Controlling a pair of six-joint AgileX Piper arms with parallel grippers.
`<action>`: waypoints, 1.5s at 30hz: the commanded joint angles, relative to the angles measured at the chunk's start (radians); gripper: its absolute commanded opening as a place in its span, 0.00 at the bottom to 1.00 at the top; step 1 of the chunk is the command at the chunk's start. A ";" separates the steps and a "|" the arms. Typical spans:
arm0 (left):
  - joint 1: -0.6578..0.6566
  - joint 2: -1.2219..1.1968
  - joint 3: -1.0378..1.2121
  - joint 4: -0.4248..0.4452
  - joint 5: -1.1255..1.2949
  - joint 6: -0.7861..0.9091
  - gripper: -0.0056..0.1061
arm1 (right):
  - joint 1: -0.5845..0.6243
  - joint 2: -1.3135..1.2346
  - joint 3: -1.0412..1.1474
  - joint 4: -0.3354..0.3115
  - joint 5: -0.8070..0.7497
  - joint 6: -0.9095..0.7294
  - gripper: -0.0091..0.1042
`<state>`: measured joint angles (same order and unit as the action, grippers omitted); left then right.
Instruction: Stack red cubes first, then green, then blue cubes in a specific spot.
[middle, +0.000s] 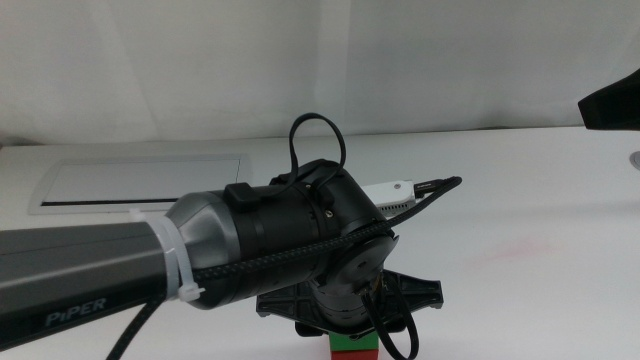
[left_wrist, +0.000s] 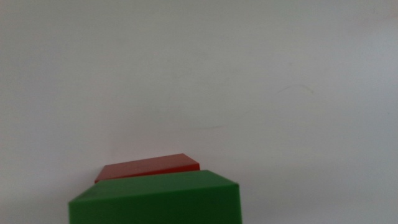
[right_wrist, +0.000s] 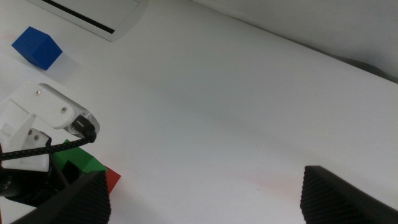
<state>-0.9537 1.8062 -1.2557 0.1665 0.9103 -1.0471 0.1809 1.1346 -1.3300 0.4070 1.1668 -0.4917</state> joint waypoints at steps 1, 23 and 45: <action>-0.004 0.006 -0.005 -0.007 0.006 -0.018 0.02 | 0.002 -0.003 -0.004 0.006 -0.004 -0.004 0.80; -0.004 0.037 -0.005 0.007 0.003 0.024 0.88 | 0.002 -0.003 -0.004 0.006 -0.002 -0.004 0.80; 0.026 -0.242 -0.145 0.253 0.052 0.219 0.88 | 0.002 -0.003 -0.004 0.006 -0.002 -0.006 0.80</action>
<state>-0.9436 1.5951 -1.3945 0.3684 0.9255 -0.8342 0.1809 1.1346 -1.3300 0.4070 1.1668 -0.4901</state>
